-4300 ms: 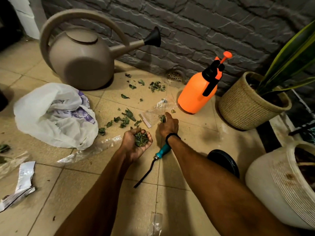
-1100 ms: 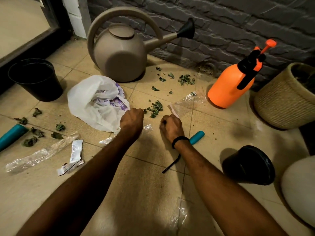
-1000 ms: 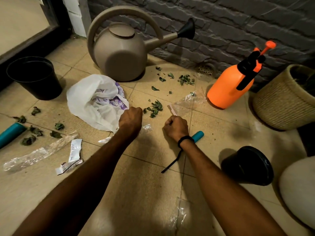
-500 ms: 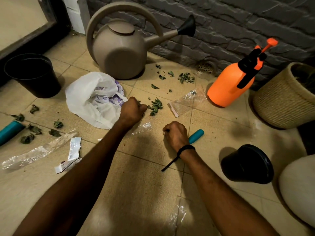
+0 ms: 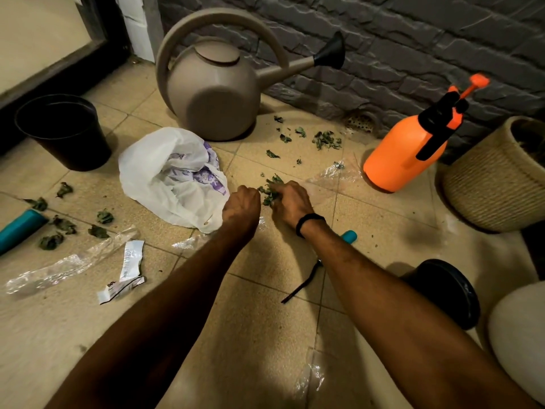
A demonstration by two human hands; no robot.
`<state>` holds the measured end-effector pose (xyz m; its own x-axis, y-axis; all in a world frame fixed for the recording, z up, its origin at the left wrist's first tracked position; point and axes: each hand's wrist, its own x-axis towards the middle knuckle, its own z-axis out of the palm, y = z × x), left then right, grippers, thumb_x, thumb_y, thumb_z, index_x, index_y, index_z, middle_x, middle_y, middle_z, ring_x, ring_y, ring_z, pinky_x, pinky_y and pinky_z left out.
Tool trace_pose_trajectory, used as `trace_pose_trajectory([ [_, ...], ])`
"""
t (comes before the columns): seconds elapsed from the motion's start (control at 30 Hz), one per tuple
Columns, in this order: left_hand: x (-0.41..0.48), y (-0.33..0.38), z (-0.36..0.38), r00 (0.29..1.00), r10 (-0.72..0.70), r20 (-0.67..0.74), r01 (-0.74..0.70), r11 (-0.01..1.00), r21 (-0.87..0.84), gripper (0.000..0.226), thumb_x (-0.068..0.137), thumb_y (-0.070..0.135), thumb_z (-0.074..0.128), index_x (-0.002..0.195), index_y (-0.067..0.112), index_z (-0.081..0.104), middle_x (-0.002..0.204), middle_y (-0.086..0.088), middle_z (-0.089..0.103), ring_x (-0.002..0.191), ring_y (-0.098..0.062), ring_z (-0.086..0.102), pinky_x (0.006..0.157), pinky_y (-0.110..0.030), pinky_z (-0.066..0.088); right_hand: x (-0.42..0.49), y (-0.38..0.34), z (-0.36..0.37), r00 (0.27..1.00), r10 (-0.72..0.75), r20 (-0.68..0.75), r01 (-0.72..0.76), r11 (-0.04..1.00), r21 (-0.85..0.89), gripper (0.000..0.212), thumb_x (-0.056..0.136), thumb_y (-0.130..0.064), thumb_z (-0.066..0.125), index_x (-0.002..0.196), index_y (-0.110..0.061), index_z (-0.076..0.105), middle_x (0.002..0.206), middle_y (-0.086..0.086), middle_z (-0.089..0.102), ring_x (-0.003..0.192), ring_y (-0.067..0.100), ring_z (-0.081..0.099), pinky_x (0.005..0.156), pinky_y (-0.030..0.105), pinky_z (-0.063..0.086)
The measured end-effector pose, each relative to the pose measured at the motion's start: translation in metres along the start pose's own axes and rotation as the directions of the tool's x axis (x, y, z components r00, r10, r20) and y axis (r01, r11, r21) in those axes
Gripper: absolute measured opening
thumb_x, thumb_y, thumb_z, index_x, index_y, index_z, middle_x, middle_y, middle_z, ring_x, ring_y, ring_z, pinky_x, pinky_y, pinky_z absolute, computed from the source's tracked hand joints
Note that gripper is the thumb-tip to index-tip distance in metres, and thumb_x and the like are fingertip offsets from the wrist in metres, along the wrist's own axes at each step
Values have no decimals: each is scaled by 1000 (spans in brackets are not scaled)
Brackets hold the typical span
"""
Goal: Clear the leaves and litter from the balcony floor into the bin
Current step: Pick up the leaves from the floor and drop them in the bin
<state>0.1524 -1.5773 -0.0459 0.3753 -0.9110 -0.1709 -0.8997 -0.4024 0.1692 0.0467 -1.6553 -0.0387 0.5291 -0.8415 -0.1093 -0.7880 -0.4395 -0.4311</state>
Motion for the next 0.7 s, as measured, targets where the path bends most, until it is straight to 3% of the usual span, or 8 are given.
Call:
trace_pose_trajectory([
  [0.1, 1, 1, 3, 997, 45, -67, -48, 998, -47, 27, 101, 6, 50, 128, 3, 52, 124, -17, 54, 107, -30, 60, 80, -37, 48, -1, 3, 10, 991, -64, 118, 85, 980, -180, 42, 93, -10, 57, 135, -16, 57, 132, 16, 55, 121, 34, 52, 100, 37, 42],
  [0.2, 4, -2, 6, 993, 63, -100, -71, 994, -81, 27, 100, 5, 51, 128, 6, 51, 123, -15, 54, 104, -31, 62, 76, -37, 49, -7, 5, 14, 992, -113, 55, 123, 965, -232, 30, 97, -16, 55, 124, -11, 63, 124, 16, 57, 115, 34, 54, 95, 39, 44],
  [0.3, 4, -3, 9, 991, 62, -117, -80, 985, -156, 26, 101, 5, 50, 127, 7, 51, 119, -16, 55, 101, -34, 63, 72, -38, 47, -15, 4, 17, 994, -109, -20, 103, 978, -181, 19, 96, -15, 55, 107, -10, 69, 109, 12, 57, 103, 30, 56, 82, 32, 45],
  [0.4, 6, -4, 8, 993, 10, -120, -46, 955, -294, 20, 103, 10, 47, 120, 3, 56, 113, -19, 59, 96, -33, 61, 72, -36, 42, -20, 2, 15, 999, -5, -37, 2, 997, -71, 10, 88, -11, 60, 91, -10, 70, 99, 10, 62, 95, 28, 60, 73, 29, 44],
  [0.47, 10, -10, 1, 991, -61, -122, 1, 898, -440, 21, 104, 18, 48, 110, 2, 60, 102, -16, 64, 85, -27, 58, 70, -32, 42, -23, 4, 9, 993, 107, -52, -102, 991, 84, 10, 82, -11, 69, 91, -10, 73, 97, 7, 70, 92, 20, 63, 77, 26, 50],
  [0.53, 13, -22, -7, 988, -143, -53, 75, 760, -645, 25, 105, 24, 49, 99, 4, 63, 84, -7, 64, 72, -20, 58, 63, -24, 44, -27, 6, 4, 975, 215, -47, -195, 943, 270, 12, 80, -11, 74, 92, -11, 75, 99, 3, 74, 95, 8, 60, 84, 17, 46],
  [0.63, 19, -38, -19, 961, -226, 157, 213, 250, -944, 26, 102, 18, 52, 82, 5, 62, 68, -6, 62, 52, -14, 54, 44, -25, 42, -32, 11, -2, 931, 362, -39, -297, 817, 494, 10, 79, -12, 77, 89, -14, 76, 102, 0, 74, 103, 5, 59, 91, 18, 48],
  [0.7, 20, -42, -30, 947, -238, 217, 232, 37, -972, 25, 101, 13, 53, 78, 5, 58, 71, -9, 60, 44, -11, 49, 41, -23, 37, -35, 12, -6, 902, 432, -16, -340, 732, 591, 10, 78, -13, 80, 83, -19, 74, 100, -2, 74, 101, 8, 65, 92, 29, 55],
])
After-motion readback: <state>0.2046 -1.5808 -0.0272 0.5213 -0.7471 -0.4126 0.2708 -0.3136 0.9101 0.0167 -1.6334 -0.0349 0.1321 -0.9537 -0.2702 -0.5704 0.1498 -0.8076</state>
